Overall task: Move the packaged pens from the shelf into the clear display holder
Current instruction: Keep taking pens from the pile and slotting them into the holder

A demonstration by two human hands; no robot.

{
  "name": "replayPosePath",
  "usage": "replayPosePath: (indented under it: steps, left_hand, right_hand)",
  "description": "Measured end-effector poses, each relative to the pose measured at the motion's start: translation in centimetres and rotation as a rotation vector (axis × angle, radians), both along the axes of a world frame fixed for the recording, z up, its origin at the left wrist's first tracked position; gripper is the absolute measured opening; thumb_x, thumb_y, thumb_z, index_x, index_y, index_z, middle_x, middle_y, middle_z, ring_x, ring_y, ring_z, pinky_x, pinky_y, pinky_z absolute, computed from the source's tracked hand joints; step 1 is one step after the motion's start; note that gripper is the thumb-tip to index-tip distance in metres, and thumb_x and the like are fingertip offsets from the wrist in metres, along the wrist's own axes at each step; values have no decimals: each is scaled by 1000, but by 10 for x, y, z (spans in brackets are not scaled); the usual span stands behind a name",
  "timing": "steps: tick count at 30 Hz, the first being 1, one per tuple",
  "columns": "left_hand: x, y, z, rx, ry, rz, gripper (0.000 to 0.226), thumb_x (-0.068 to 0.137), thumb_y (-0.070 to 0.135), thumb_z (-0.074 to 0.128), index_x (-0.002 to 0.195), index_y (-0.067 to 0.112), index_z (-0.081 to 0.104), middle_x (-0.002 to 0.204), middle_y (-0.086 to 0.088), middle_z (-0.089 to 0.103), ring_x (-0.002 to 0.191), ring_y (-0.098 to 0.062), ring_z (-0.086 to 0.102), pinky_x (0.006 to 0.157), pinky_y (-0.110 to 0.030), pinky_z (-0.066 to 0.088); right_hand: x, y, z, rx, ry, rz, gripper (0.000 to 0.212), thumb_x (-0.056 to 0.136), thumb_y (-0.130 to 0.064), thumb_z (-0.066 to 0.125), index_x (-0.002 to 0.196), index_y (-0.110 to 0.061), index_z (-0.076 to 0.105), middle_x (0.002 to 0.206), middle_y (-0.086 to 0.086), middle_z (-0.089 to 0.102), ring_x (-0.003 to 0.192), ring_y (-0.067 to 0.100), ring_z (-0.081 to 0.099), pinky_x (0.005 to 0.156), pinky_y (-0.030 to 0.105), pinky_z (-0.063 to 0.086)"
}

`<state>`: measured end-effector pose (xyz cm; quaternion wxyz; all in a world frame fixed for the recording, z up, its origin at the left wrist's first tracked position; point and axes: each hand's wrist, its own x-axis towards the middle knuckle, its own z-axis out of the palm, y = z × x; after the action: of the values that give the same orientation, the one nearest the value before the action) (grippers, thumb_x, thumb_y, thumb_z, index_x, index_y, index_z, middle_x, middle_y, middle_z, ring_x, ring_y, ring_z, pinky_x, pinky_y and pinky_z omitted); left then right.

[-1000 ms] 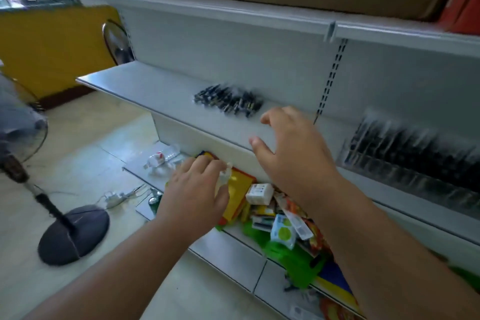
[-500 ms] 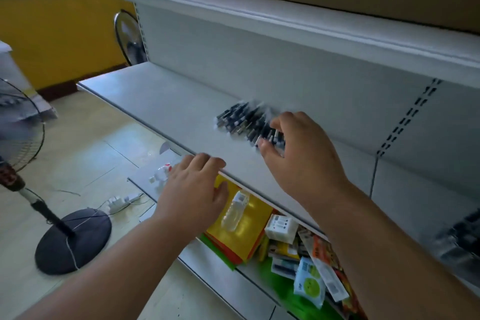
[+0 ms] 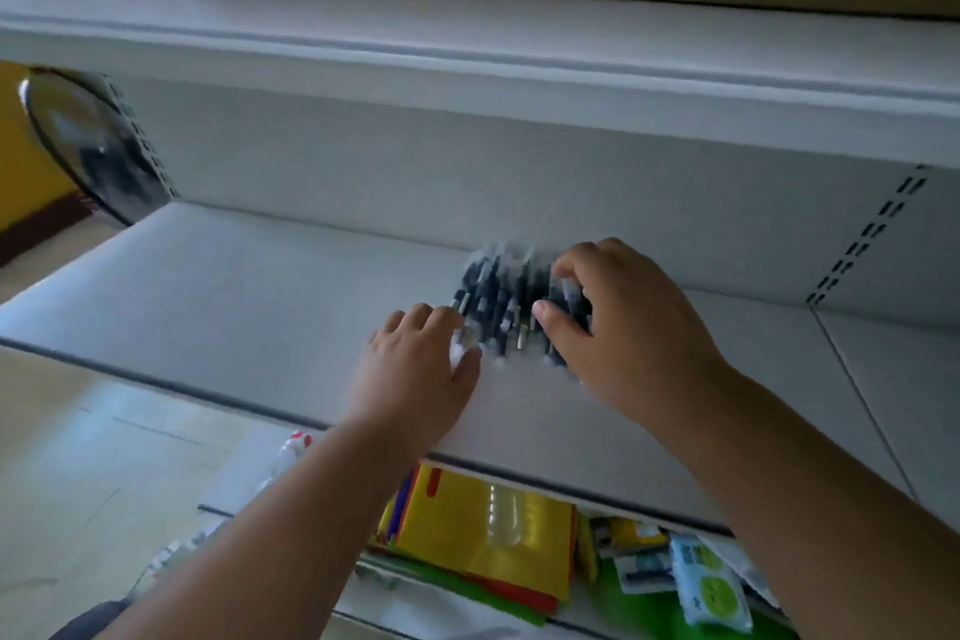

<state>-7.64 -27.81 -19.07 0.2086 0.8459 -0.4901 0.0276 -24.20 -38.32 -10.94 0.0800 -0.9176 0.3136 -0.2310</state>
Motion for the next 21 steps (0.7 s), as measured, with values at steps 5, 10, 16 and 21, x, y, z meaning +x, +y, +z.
replayPosePath:
  steps: [5, 10, 16, 21]
  left_hand:
    - [52, -31, 0, 67, 41, -67, 39, 94, 51, 48, 122, 26, 57, 118, 1, 62, 115, -24, 52, 96, -37, 41]
    - [72, -51, -1, 154, 116, -86, 41, 89, 49, 47, 117, 22, 60, 120, -2, 58, 114, -26, 50, 96, -37, 40]
    - [73, -53, -1, 213, 23, -144, 44, 88, 50, 50, 112, 14, 56, 114, -7, 60, 109, -30, 54, 89, -37, 43]
    - [74, -65, 9, 297, -47, -134, 26, 87, 40, 51, 93, 14, 52, 89, -8, 59, 82, -28, 52, 69, -31, 41]
  right_hand:
    - [23, 7, -8, 49, -46, -148, 28, 88, -43, 59, 106, -22, 58, 100, -5, 55, 89, 16, 56, 75, 32, 47]
    - [31, 19, -13, 43, -39, -184, 34, 87, -45, 53, 107, -19, 60, 101, -3, 58, 91, 17, 58, 74, 31, 46]
    - [34, 23, -16, 23, -96, -210, 31, 88, -40, 56, 107, -16, 61, 103, -4, 59, 93, 15, 57, 72, 24, 38]
    - [36, 19, -19, -4, -144, -234, 26, 88, -34, 61, 106, -15, 62, 100, -5, 59, 88, 8, 54, 71, 7, 30]
